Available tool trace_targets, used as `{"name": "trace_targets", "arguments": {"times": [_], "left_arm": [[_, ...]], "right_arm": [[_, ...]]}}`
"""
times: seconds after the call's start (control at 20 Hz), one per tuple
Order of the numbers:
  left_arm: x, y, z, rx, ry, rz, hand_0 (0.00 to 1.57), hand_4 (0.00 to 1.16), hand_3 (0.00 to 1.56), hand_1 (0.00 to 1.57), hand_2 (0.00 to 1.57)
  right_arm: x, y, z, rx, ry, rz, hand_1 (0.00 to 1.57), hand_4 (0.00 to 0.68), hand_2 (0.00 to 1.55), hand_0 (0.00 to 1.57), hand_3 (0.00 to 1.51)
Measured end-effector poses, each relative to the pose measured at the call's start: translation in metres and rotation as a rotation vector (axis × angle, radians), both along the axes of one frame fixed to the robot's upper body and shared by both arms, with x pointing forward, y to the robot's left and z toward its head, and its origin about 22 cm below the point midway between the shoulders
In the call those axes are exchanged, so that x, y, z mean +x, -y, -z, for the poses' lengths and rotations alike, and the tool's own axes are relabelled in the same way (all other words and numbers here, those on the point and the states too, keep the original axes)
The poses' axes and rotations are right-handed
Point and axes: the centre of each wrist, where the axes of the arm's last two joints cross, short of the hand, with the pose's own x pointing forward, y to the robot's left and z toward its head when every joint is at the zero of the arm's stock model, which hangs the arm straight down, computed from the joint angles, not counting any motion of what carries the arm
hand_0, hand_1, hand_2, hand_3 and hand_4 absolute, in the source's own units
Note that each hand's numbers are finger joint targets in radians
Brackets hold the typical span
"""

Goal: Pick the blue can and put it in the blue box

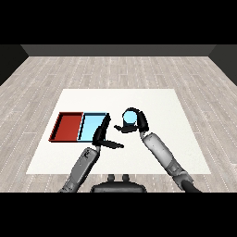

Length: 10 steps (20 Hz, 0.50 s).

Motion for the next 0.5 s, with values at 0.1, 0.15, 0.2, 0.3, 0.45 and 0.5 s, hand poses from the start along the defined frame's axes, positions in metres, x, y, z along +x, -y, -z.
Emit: {"name": "trace_targets", "arguments": {"times": [0.1, 0.15, 0.2, 0.3, 0.45, 0.5], "left_arm": [[-0.001, -0.006, 0.003, 0.003, 0.003, -0.002, 0.00, 0.00, 0.00, 0.00, 0.00], [-0.001, -0.007, 0.006, 0.005, 0.000, 0.000, 0.00, 0.00, 0.00, 0.00, 0.00], [-0.001, -0.006, 0.005, 0.004, -0.002, -0.003, 0.00, 0.00, 0.00, 0.00, 0.00], [0.000, -0.002, 0.006, 0.008, -0.005, -0.005, 0.00, 0.00, 0.00, 0.00, 0.00], [0.006, 0.000, 0.007, 0.015, -0.024, -0.004, 0.00, 0.00, 0.00, 0.00, 0.00], [0.008, 0.003, 0.010, 0.016, -0.031, -0.005, 0.00, 0.00, 0.00, 0.00, 0.00]], "right_arm": [[-0.002, -0.006, 0.001, -0.007, -0.001, -0.002, 1.48, 0.571, 1.45, 1.48, 1.38], [-0.002, -0.007, 0.003, -0.009, -0.008, -0.006, 1.48, 0.570, 1.45, 1.48, 1.38], [0.000, -0.010, 0.003, -0.008, -0.008, -0.006, 1.48, 0.573, 1.45, 1.48, 1.38], [-0.008, -0.007, 0.001, -0.018, -0.016, -0.010, 1.48, 0.580, 1.46, 1.48, 1.39], [-0.005, -0.014, 0.000, -0.030, -0.021, -0.021, 1.48, 0.593, 1.46, 1.48, 1.39], [-0.003, -0.012, 0.000, -0.029, -0.020, -0.025, 1.47, 0.596, 1.45, 1.47, 1.38]]}}
